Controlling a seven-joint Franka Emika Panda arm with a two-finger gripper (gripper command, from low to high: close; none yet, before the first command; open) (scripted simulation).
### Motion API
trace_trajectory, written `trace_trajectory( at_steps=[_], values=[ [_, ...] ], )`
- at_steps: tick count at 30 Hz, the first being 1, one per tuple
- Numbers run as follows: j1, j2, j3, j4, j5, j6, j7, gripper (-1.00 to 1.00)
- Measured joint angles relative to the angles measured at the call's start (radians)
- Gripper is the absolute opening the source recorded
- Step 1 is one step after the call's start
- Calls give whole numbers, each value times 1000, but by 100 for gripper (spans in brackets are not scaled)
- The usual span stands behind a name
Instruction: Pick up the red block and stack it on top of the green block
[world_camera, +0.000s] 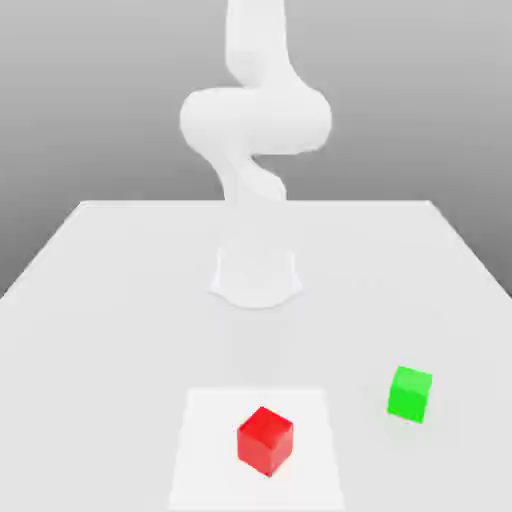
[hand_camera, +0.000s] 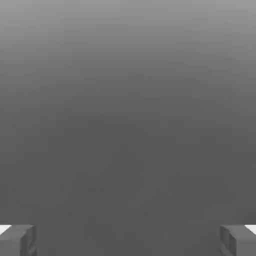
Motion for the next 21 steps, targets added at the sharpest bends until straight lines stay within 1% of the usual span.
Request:
trace_trajectory(
  at_steps=[7, 14, 18, 21],
  values=[
    [-118, 267, 117, -98, -91, 122, 252, 0],
    [-181, 525, 171, -194, -154, 242, 479, 0],
    [-186, 663, 176, -251, -141, 314, 573, 0],
    [-184, 756, 185, -294, -81, 372, 608, 0]
  ],
)
